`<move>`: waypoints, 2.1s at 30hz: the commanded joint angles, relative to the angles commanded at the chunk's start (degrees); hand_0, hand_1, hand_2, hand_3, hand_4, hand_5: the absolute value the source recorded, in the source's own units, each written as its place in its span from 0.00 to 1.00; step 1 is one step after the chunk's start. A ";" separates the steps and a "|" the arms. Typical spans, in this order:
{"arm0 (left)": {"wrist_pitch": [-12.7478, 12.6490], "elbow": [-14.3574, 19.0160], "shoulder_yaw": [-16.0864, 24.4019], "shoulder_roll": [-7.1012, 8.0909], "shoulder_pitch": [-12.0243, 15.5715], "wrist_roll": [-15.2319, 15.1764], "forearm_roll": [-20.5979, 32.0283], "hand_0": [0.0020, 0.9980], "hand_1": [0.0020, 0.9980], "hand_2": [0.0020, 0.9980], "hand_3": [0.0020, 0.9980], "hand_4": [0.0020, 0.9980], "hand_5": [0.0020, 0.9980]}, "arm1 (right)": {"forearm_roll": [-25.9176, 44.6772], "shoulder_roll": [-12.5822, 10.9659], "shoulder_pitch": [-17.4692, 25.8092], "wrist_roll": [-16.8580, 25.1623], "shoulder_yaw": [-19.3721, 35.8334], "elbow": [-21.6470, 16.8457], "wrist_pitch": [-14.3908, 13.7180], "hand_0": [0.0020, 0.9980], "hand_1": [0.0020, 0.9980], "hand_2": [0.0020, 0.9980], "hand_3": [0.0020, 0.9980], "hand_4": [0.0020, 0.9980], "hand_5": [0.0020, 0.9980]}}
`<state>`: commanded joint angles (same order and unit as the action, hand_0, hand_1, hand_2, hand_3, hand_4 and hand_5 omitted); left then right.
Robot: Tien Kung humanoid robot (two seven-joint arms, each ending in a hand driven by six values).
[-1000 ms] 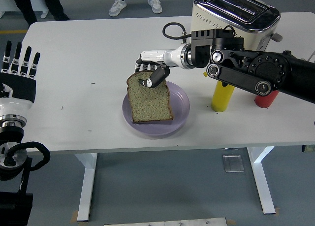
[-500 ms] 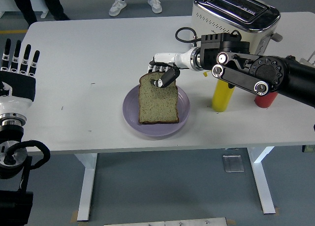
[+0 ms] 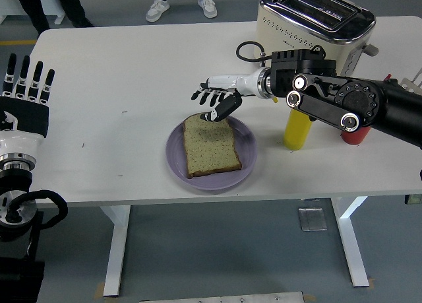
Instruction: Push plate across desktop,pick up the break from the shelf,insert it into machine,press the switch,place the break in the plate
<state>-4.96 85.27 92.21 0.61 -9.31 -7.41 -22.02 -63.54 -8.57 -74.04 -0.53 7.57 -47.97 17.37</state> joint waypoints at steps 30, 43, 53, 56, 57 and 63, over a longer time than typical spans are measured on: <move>0.82 3.03 -1.72 0.58 1.22 0.17 -0.03 0.80 0.81 0.83 0.76 0.62 1.00 | 20.48 -20.19 14.18 -4.05 34.37 -27.35 -16.13 0.72 0.71 0.70 0.72 0.40 0.22; 0.85 3.53 -1.63 0.74 1.41 0.21 0.00 0.80 0.81 0.83 0.76 0.62 1.00 | 41.15 -24.05 20.25 -3.72 54.24 -26.16 -18.04 0.73 0.72 0.72 0.75 0.43 0.28; 0.61 3.53 -1.00 0.67 1.50 0.12 0.10 0.80 0.81 0.83 0.76 0.62 1.00 | 47.76 -24.76 22.34 -3.67 61.49 -24.98 -18.20 0.73 0.72 0.74 0.76 0.45 0.32; 0.53 3.52 -0.80 0.64 1.53 0.10 0.08 0.80 0.81 0.83 0.76 0.62 1.00 | 47.75 -24.70 22.93 -3.49 61.84 -24.60 -18.41 0.74 0.72 0.75 0.77 0.45 0.34; 0.51 3.52 -0.76 0.64 1.54 0.09 0.07 0.80 0.81 0.83 0.76 0.62 1.00 | 47.65 -24.68 23.11 -3.42 61.95 -24.49 -18.47 0.74 0.72 0.75 0.77 0.45 0.34; 0.39 3.48 -0.59 0.57 1.64 0.07 0.03 0.80 0.81 0.83 0.76 0.62 1.00 | 47.82 -24.38 25.93 -2.31 64.48 -22.26 -19.52 0.76 0.73 0.76 0.78 0.45 0.37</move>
<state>-4.57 88.75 91.61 1.18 -7.67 -7.34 -21.99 -15.72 -32.95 -48.11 -2.84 72.05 -70.23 -2.16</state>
